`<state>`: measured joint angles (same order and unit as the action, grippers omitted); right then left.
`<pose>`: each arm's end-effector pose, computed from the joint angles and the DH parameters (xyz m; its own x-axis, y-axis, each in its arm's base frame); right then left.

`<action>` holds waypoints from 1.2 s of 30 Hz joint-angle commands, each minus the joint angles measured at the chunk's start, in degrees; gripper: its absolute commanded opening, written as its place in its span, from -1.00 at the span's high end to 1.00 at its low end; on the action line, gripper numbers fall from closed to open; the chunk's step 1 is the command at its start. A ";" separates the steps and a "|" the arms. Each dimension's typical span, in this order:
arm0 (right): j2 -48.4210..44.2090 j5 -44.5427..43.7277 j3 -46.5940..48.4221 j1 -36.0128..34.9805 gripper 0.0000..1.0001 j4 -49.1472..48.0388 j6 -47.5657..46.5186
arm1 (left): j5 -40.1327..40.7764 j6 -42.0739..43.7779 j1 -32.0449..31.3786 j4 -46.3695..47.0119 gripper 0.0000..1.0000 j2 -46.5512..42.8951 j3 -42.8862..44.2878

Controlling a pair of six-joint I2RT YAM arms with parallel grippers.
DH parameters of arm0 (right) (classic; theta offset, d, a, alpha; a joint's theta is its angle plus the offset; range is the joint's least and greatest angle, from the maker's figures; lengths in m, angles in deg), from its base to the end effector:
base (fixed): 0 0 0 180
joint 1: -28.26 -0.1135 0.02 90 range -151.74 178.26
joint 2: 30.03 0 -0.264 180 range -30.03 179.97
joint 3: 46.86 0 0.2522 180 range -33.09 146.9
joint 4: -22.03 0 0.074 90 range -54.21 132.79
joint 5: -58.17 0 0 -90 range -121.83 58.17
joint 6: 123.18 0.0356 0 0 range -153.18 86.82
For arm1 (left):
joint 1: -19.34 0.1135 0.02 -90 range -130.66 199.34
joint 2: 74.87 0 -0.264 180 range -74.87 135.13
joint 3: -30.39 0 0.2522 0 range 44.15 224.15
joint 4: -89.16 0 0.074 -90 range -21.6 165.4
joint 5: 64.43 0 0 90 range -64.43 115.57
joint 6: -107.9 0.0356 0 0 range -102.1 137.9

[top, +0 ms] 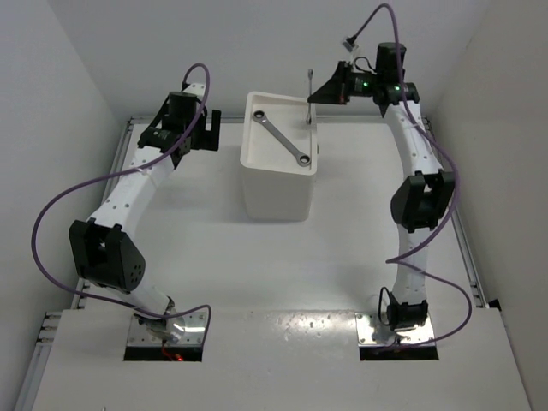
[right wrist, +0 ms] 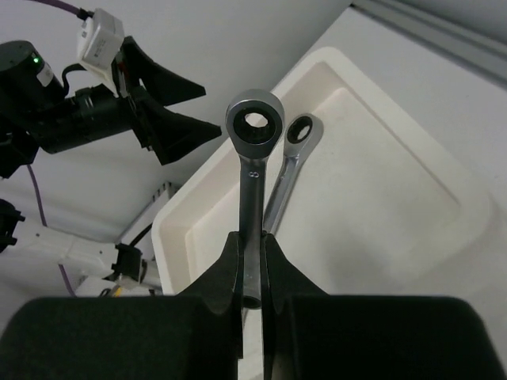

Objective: Sort the tools into containers

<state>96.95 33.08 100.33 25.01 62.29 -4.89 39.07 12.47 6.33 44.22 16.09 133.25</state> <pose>0.4965 0.0605 0.3810 -0.7154 0.1607 -0.6800 -0.6069 0.3395 0.7186 0.3548 -0.0735 0.3702 -0.5315 0.0284 -0.8466 -0.0222 0.9986 0.0474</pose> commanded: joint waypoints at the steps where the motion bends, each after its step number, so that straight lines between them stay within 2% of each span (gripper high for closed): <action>1: 0.20 3.12 2.28 -1.85 1.00 -6.63 2.73 | 0.30 -0.01 0.62 0.42 -0.98 -1.92 0.55; 6: 1.96 3.65 2.28 -3.79 1.00 -6.73 1.60 | -0.31 -0.02 1.15 0.42 -0.98 -2.45 -0.68; 11: 4.15 3.65 2.97 -4.40 1.00 -2.26 -1.48 | -0.31 -0.55 1.68 0.42 -0.98 -2.45 -0.68; 15: 4.68 1.37 2.98 -6.15 1.00 5.65 -10.52 | -0.31 -0.55 1.68 0.42 -0.98 -2.45 -0.68; 21: 4.68 -8.03 5.97 -9.32 1.00 22.60 -28.10 | -0.93 -1.07 2.20 0.42 -0.98 -2.45 -1.21; 25: 4.07 -12.86 5.97 -11.16 1.00 26.58 -34.60 | -0.93 -1.07 2.21 0.42 -0.98 -2.45 -1.21; 32: 4.07 -19.81 4.04 -11.70 1.00 24.57 -29.97 | -1.98 -1.60 2.73 0.42 -0.98 -2.45 -1.74; 36: 3.54 -18.08 3.51 -10.30 1.00 19.48 -23.30 | -1.98 -2.13 2.73 0.42 -0.98 -1.92 -1.74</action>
<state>101.91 19.02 104.90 13.23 84.37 -31.67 37.56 11.27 8.10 44.06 16.00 131.65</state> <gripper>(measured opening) 0.009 0.992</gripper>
